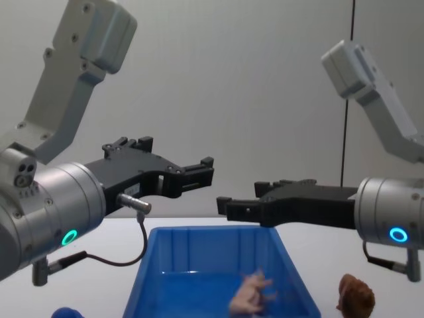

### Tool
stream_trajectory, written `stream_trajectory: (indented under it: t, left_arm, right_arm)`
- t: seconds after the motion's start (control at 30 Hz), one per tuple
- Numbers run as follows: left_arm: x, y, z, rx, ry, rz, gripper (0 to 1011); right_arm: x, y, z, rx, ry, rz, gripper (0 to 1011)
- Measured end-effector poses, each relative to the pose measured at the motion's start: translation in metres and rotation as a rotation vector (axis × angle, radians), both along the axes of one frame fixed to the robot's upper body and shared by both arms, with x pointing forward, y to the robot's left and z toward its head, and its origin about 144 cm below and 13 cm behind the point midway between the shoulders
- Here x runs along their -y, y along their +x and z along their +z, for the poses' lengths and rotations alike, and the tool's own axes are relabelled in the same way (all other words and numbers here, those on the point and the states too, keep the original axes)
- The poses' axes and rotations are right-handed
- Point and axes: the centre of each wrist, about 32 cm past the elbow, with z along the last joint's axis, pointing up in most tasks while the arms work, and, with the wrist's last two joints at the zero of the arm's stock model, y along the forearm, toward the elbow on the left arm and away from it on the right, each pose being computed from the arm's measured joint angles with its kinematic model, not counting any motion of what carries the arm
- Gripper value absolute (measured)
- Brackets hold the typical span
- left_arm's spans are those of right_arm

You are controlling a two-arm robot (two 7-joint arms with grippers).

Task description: Pick up the two dolls from the table and place them into the box.

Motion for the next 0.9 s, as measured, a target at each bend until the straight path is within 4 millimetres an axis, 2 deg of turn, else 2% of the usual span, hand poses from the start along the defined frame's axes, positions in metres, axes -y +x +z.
stream_trajectory:
  t: [0.23,0.9]
  left_arm:
    - [0.0,0.0,0.0,0.0,0.0,0.0,1001]
    - [0.0,0.0,0.0,0.0,0.0,0.0,1001]
  right_arm:
    - [0.006,-0.004,-0.004,0.0,-0.002,-0.018,992]
    - [0.046,-0.048,-0.02,-0.007,0.011,-0.187,1001]
